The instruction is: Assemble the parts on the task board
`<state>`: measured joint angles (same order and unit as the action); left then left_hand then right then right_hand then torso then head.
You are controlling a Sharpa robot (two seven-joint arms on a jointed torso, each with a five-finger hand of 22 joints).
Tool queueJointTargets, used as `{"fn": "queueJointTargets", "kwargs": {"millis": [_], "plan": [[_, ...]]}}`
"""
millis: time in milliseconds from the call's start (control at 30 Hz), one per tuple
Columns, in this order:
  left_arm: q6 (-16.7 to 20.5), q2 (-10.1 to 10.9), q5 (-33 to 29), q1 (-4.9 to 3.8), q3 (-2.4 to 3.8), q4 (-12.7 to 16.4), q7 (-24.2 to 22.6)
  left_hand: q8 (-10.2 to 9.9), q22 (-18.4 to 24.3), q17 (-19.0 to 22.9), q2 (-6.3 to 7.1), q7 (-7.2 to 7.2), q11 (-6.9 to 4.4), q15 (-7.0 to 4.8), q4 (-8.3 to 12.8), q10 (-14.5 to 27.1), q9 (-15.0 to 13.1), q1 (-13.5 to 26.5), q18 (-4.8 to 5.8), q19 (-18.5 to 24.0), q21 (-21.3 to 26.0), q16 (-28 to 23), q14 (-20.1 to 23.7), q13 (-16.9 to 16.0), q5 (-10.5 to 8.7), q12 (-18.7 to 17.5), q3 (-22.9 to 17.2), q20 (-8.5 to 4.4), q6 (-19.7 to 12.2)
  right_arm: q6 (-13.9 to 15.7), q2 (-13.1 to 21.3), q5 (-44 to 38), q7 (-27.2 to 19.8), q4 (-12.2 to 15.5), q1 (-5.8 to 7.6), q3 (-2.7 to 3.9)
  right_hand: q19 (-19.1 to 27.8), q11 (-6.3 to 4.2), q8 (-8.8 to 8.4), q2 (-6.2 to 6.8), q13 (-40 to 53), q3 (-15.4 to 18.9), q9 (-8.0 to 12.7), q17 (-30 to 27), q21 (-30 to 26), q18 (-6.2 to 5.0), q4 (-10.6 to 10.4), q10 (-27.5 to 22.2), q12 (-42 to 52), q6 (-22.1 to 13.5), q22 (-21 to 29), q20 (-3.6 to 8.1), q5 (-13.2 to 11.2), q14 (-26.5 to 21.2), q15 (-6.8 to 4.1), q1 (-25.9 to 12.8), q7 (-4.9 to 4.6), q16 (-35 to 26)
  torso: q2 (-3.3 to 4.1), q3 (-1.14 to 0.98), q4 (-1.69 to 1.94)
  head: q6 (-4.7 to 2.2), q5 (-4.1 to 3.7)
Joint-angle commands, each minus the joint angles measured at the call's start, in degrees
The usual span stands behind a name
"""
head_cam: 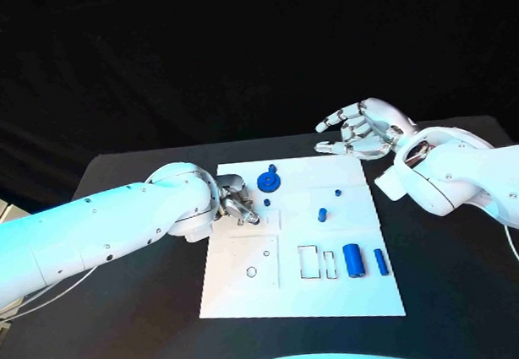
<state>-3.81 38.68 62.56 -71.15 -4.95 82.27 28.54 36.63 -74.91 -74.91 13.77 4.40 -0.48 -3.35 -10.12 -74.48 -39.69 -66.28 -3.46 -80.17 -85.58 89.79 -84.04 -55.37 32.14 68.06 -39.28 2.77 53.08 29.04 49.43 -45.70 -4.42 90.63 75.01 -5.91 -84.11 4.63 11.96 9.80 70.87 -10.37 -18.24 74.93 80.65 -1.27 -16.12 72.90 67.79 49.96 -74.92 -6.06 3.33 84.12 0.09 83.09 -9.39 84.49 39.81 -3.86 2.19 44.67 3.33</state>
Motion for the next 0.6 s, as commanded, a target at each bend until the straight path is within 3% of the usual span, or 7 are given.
{"fn": "queueJointTargets", "kwargs": {"millis": [33,333,600], "plan": [[-2.91,-0.42,-1.58,0.14,-0.1,-0.46,0.59,-0.04,-2.91,-15.07,-0.29,-0.39,0.0,-0.33,12.33,-0.35,0.05,-0.17,0.51,-0.06,-0.29,0.2,-5.95,-0.19,0.26,0.14,-11.98,0.02,0.91,-0.78,-0.05,-0.07,-0.19,0.03,-0.05,0.01,-1.32,-0.17,0.29,-0.54,-0.05,-0.02,-0.06,5.84,0.02,-0.83,-0.08,0.22,0.1,-0.03,-11.16,-0.23,0.12,3.21,0.11,0.0,0.06,-0.01,0.03,0.0,0.04,0.15,-0.07],[-6.0,-1.7,-4.19,0.12,-0.1,-2.24,1.82,-0.34,-2.63,-15.01,-1.06,-0.41,0.03,-0.28,11.51,-0.68,-0.06,0.95,0.46,0.17,-0.12,0.16,-5.93,-0.51,-0.04,0.2,-11.5,0.07,0.98,-0.82,-0.03,-0.07,-0.15,0.05,-0.06,0.01,-1.32,-0.17,0.29,-0.54,-0.05,-0.02,-0.06,5.84,0.02,-0.83,-0.08,0.22,0.1,-0.03,-11.16,-0.23,0.12,3.21,0.11,0.0,0.06,-0.01,0.0,-0.02,-0.02,0.36,0.05],[-6.04,-2.84,-5.47,0.12,-0.09,-3.82,2.39,-0.18,-2.75,-15.09,-2.97,-0.93,-0.35,-0.49,9.92,-1.64,-0.81,3.18,0.51,0.0,0.08,0.21,-5.96,-1.5,-1.01,0.66,-9.27,0.01,1.19,-1.0,0.04,-0.12,-0.02,0.03,-0.06,0.01,-1.34,-0.19,0.32,-0.53,-0.07,-0.03,-0.06,5.81,0.0,-0.83,-0.03,0.29,0.13,-0.08,-11.15,-0.2,0.12,3.22,0.08,0.03,0.07,-0.04,0.0,-0.03,-0.07,0.38,0.03]]}}
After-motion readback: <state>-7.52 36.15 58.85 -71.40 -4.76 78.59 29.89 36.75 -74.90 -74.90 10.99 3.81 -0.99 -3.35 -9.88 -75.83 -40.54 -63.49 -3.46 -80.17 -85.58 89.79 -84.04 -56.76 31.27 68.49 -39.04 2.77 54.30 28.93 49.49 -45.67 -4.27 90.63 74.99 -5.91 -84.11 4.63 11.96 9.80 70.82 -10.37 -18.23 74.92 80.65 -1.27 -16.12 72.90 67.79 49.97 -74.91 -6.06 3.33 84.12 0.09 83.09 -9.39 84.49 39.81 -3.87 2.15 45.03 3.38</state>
